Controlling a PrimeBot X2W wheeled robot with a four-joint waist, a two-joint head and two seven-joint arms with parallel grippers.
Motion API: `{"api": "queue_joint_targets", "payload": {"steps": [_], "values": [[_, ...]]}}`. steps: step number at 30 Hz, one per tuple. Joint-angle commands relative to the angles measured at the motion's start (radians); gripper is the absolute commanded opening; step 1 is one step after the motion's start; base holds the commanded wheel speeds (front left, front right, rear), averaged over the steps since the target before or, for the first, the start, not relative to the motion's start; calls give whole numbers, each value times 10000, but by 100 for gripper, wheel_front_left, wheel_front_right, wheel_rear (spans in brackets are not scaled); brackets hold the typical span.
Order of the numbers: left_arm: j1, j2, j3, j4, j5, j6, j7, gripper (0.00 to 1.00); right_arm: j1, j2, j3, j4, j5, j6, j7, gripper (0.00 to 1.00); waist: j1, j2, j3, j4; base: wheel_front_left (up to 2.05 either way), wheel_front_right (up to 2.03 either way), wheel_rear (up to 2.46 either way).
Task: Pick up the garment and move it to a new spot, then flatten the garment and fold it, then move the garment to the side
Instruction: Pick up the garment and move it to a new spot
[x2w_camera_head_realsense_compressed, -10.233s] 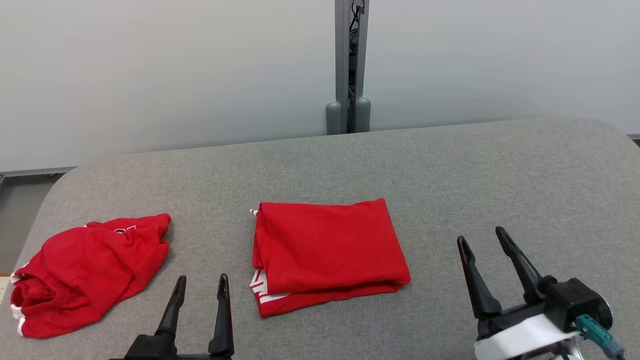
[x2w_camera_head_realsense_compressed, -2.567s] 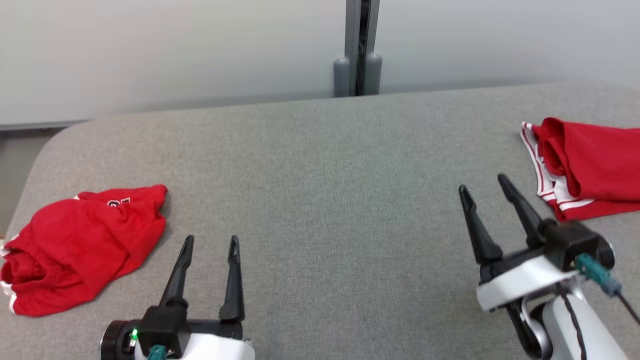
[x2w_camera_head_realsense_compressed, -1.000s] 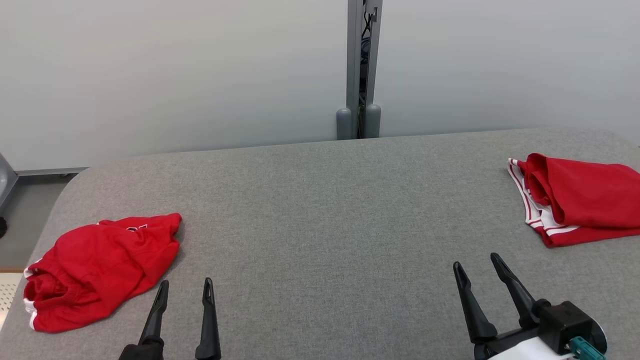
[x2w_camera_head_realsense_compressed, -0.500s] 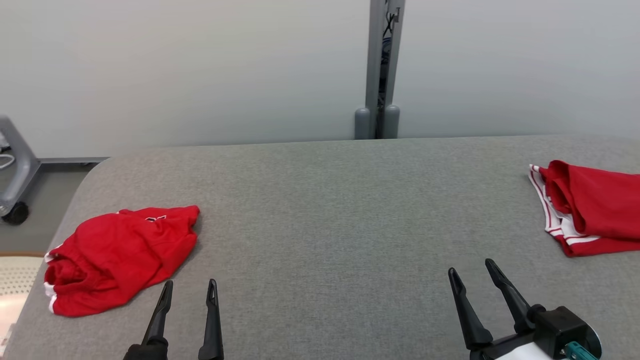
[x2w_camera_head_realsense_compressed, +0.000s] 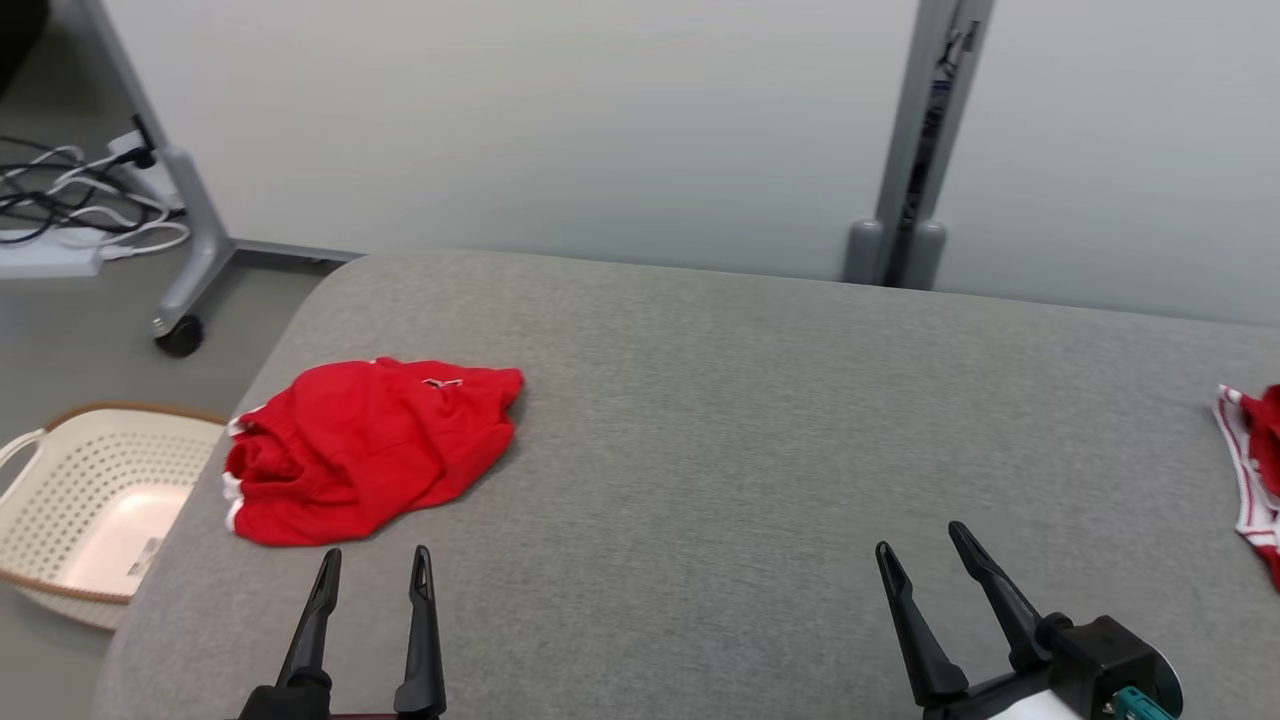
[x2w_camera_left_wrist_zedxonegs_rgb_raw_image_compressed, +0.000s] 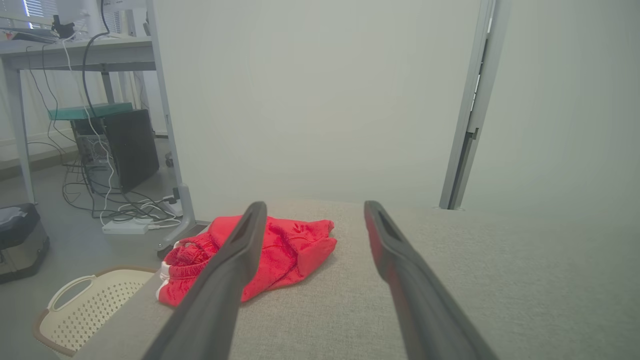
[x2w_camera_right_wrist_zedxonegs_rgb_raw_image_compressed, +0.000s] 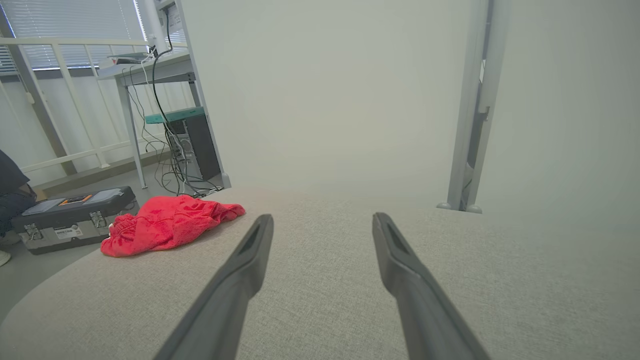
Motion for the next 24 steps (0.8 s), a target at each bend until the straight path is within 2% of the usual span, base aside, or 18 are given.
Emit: {"api": "queue_joint_targets", "payload": {"steps": [1,13,24], "values": [[90,29,-3,-55,79,49,-38,100,-22,-2,12,-57,59,-3,-55,100,0,0,41,439,0,0,0],[137,29,119,-217,53,-63,-39,100,-114,0,96,-99,26,-3,-55,100,0,0,84,1482,0,0,0],[197,30,278,-276,-57,-38,-39,100,-152,12,245,-28,65,-3,-55,100,0,0,71,1614,0,0,0]]}}
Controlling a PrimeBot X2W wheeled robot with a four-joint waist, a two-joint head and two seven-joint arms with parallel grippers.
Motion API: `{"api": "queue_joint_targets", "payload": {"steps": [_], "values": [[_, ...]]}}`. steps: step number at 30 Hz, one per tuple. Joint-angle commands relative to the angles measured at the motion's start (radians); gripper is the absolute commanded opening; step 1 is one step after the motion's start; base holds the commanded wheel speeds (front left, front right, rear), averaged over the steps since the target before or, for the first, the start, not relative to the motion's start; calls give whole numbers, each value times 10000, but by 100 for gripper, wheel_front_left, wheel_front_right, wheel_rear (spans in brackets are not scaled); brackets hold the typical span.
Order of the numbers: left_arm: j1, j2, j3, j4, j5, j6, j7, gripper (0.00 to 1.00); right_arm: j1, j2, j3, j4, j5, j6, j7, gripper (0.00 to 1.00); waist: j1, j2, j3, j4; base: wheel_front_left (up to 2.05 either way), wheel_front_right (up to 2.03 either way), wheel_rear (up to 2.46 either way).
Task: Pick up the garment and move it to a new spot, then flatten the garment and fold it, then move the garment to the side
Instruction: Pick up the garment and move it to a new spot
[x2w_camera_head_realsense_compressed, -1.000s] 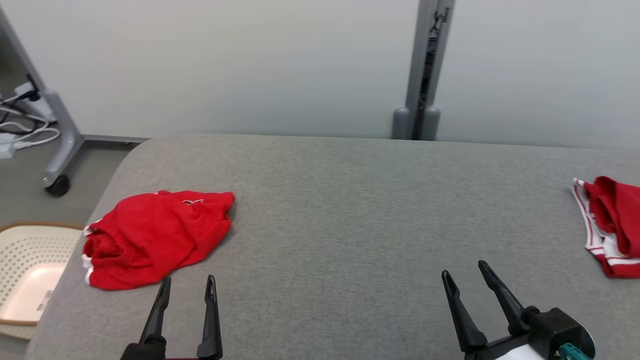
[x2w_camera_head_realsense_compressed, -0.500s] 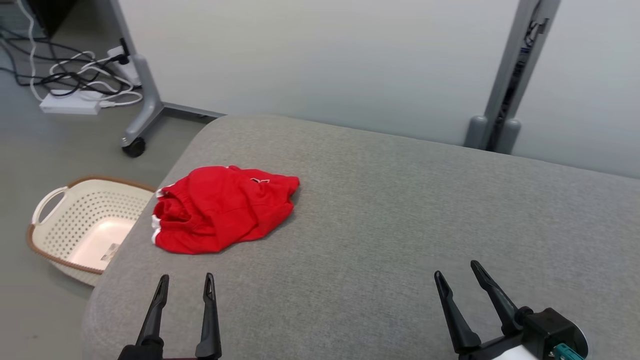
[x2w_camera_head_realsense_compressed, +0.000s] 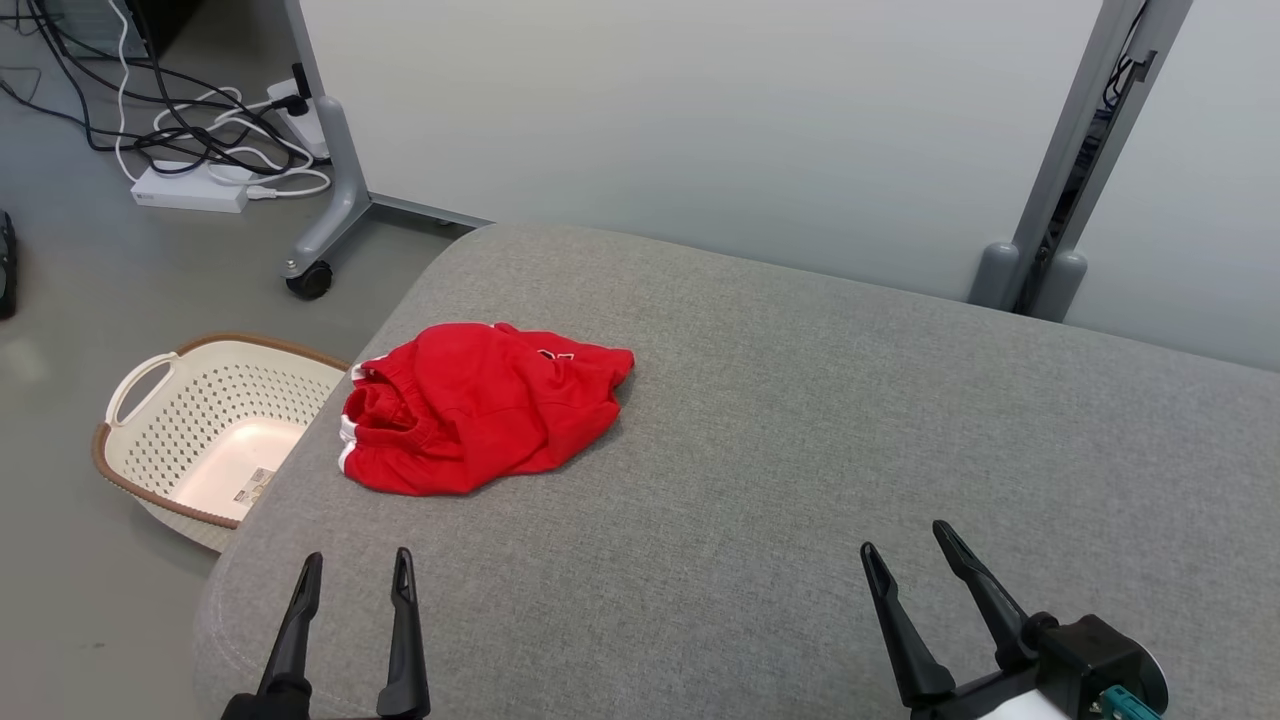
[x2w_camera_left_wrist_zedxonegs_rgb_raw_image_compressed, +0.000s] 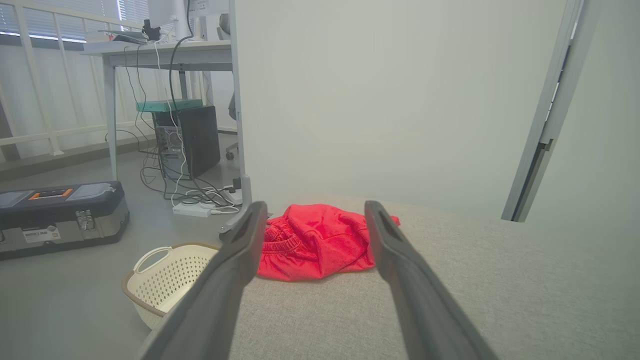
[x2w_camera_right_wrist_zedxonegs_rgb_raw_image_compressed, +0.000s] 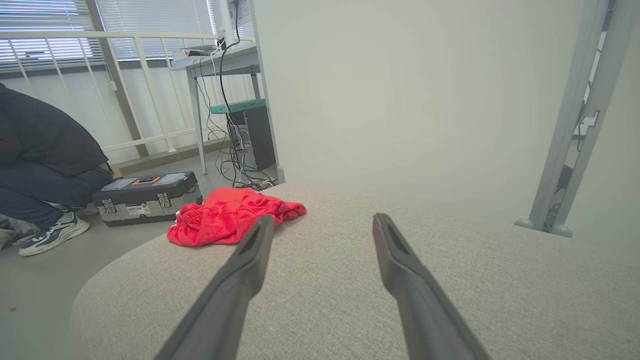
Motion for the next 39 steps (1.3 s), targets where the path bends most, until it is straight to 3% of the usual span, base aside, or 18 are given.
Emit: {"api": "queue_joint_targets", "payload": {"steps": [1,14,22,31,39], "values": [[6,28,68,-42,-36,17,-39,100,-101,-11,18,-3,49,-3,-55,100,0,-1,21,-51,0,0,0],[-1437,28,317,227,-1243,-98,-39,100,-556,-604,26,-174,-12,-3,-55,100,0,-1,1049,-444,0,0,0],[-3123,28,433,950,-2341,299,-39,100,-1082,-1096,70,-287,-81,-3,-55,100,0,-1,1942,-648,0,0,0],[-6075,31,749,3550,-2758,628,-39,100,-1928,-1782,185,-484,-87,-3,-55,100,0,-1,3162,-981,0,0,0],[-9115,176,901,7171,-3211,858,738,100,-2300,-2238,5,-658,-110,-3,-55,100,0,-1,4266,-1167,0,0,0]]}}
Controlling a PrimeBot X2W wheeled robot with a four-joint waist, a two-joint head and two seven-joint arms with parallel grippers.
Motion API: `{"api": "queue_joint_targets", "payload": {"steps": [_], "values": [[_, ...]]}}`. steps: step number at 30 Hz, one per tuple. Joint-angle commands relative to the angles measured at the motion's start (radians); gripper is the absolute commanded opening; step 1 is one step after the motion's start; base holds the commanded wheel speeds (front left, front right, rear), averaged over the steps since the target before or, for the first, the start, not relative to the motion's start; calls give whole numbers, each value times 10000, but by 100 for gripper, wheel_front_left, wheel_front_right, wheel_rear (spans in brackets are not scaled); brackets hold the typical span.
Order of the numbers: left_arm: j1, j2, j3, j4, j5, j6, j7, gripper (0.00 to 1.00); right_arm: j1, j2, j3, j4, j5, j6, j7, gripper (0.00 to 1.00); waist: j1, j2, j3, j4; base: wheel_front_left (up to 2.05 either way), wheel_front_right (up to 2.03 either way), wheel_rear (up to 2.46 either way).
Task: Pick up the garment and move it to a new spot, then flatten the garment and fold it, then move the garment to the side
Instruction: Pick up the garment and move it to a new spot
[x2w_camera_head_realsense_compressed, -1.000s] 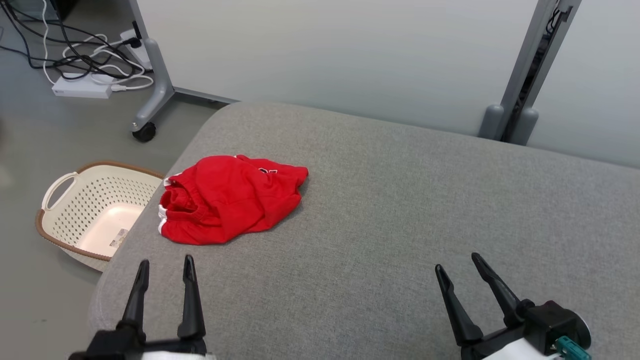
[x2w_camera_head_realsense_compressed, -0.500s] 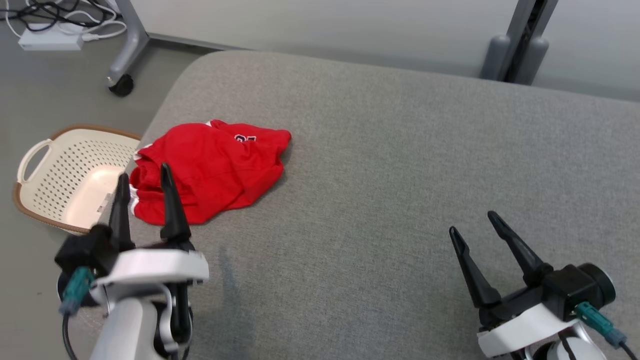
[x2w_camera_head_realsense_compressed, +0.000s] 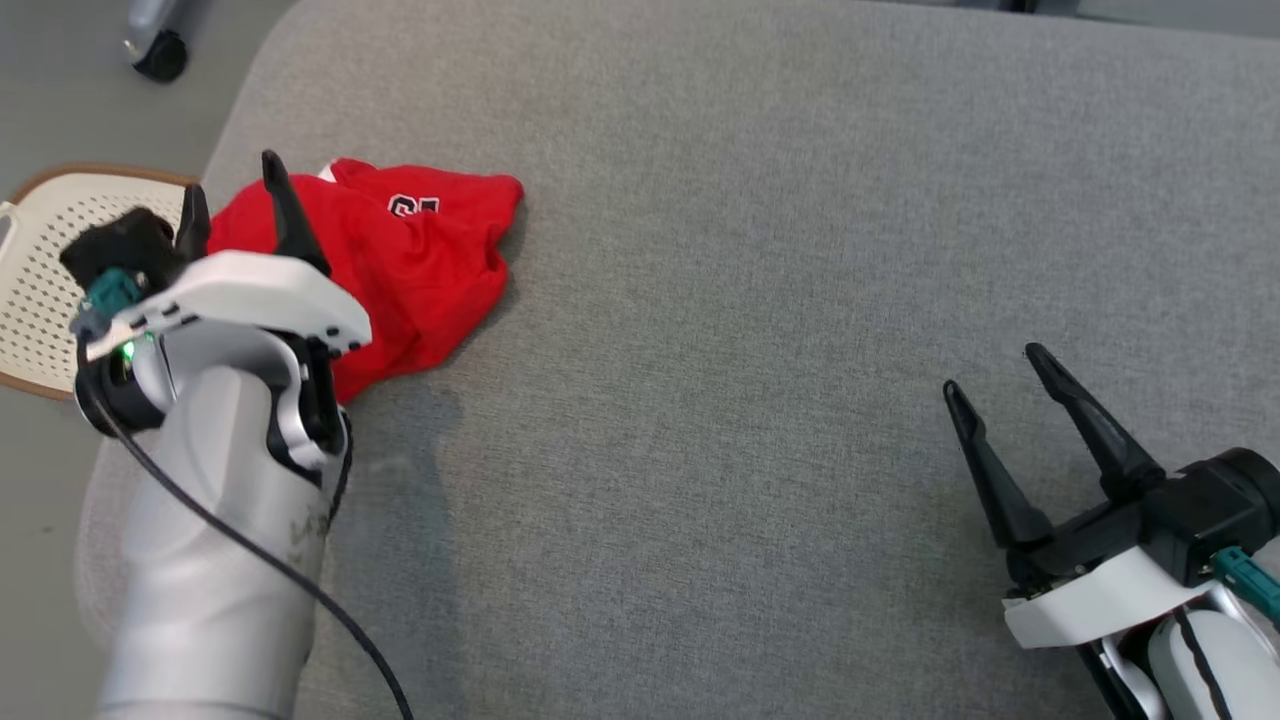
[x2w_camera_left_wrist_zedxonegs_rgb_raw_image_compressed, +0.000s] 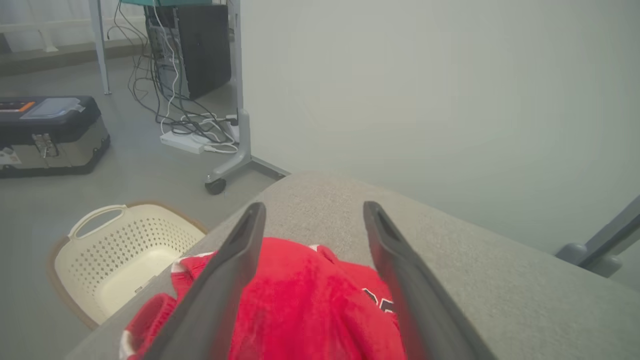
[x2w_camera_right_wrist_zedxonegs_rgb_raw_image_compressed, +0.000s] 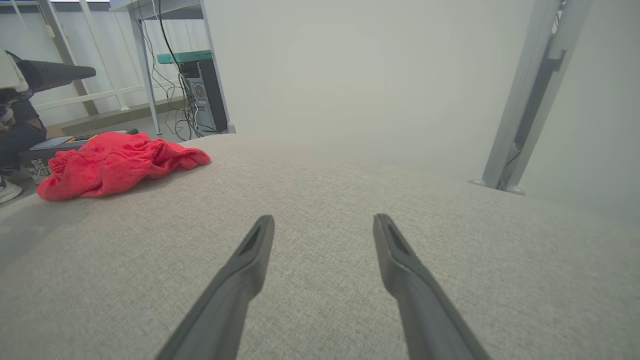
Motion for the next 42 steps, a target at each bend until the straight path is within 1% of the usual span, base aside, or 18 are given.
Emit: {"api": "queue_joint_targets", "payload": {"steps": [1,3,5,12,18,22,25,29,30,31,32,37,42], "values": [[-379,146,6,317,17,66,139,100,-126,-107,-40,-55,-28,-3,-55,100,0,0,318,-79,0,0,0],[-958,149,-23,1019,-115,-12,590,100,-204,-161,-84,-102,-30,-3,-55,100,0,0,519,-86,0,0,0],[-1509,210,-29,1563,-126,-26,783,100,-261,-222,-81,-132,-44,-3,-55,100,0,0,706,-92,0,0,0],[-2681,330,-224,3441,-242,-194,1847,100,-680,-357,64,-209,-78,-3,-55,100,0,0,1245,-176,0,0,0],[-2879,280,-317,4758,-407,-479,2453,100,-970,-431,100,-185,17,-3,-55,100,0,0,1457,-289,0,0,0],[-2724,215,-505,5499,-389,-647,3071,100,-968,-379,88,-154,52,-3,-55,100,0,0,1457,-358,0,0,0],[-2710,155,-569,5775,-461,-793,3484,100,-922,-319,96,-123,55,-3,-55,100,0,0,1416,-404,0,0,0],[-2689,222,-655,5881,-403,-814,3614,100,-885,-237,123,-109,65,-3,-55,100,0,0,1367,-456,0,0,0],[-2675,246,-700,5903,-371,-876,3655,100,-882,-211,137,-100,71,-3,-55,100,0,0,1346,-473,0,0,0],[-2654,268,-707,5923,-398,-907,3633,51,-878,-181,146,-88,81,-3,-55,100,0,0,1316,-488,0,0,0],[-2632,305,-700,5903,-419,-957,3438,0,-875,-145,160,-72,89,-3,-55,100,0,0,1278,-509,0,0,0],[-2669,630,-495,5415,-523,-1019,1712,0,-880,41,195,14,119,-3,-55,100,0,0,977,-677,0,0,0],[-2362,725,-440,5030,-510,-1312,-40,0,-789,334,166,134,155,-3,-55,100,0,0,476,-951,0,0,0]]}}
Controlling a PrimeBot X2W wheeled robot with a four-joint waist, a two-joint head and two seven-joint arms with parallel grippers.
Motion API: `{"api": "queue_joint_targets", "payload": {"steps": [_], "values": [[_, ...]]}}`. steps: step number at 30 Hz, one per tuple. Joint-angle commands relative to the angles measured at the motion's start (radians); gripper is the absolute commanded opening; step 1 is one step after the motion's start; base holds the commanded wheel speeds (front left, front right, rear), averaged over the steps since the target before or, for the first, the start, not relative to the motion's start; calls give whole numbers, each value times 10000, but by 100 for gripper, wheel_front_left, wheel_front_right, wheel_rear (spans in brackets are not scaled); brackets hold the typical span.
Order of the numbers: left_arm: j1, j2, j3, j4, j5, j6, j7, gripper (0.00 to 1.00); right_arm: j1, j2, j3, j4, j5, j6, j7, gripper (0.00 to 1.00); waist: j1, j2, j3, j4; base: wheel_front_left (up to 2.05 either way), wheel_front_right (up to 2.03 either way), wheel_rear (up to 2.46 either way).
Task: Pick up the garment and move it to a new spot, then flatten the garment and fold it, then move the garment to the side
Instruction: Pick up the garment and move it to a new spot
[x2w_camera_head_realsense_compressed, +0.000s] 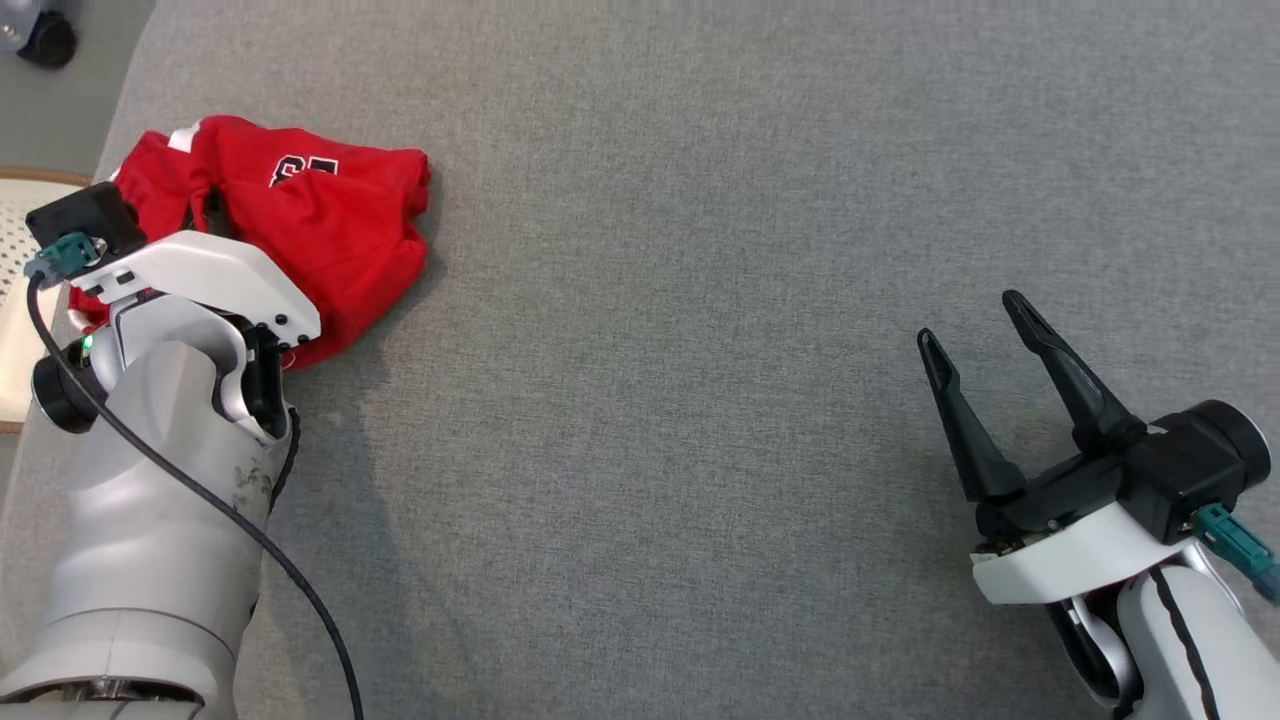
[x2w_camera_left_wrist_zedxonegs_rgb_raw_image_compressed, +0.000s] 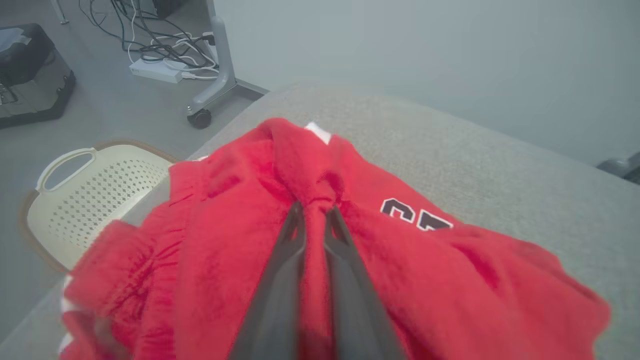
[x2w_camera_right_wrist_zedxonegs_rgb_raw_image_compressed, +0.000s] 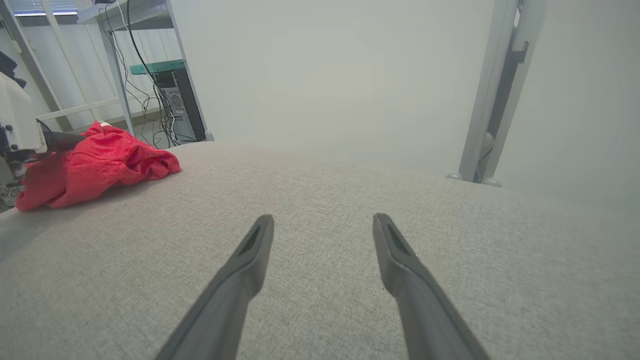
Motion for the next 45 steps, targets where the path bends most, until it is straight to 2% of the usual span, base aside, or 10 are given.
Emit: {"api": "queue_joint_targets", "payload": {"steps": [1,7,13,19,26,37,45], "values": [[183,34,-11,-157,32,-92,-368,0,152,72,-58,77,64,-3,-55,100,0,0,-346,-201,0,0,0],[742,-52,-126,-1330,354,-262,-870,0,486,537,-239,247,89,-3,-55,100,0,0,-1253,-597,0,0,0],[2008,-326,-59,-3896,974,132,-873,0,881,984,-566,443,40,-3,-55,100,0,0,-2248,-1225,0,0,0],[3154,-620,-509,-5530,1226,164,-876,0,1230,1241,-825,502,-21,-3,-55,100,0,0,-2988,-1988,0,0,0],[3884,-720,-1540,-6452,1389,250,-592,0,1416,1405,-975,498,-22,-3,-55,100,0,0,-3280,-2950,0,0,0],[4361,-751,-2936,-7578,1276,427,-47,0,1249,1581,-970,480,70,-3,-55,100,0,0,-3175,-4409,0,0,0],[5022,-746,-4148,-7829,1621,740,368,0,1122,1650,-1081,399,137,-3,-55,100,0,0,-2814,-4943,0,0,0]]}}
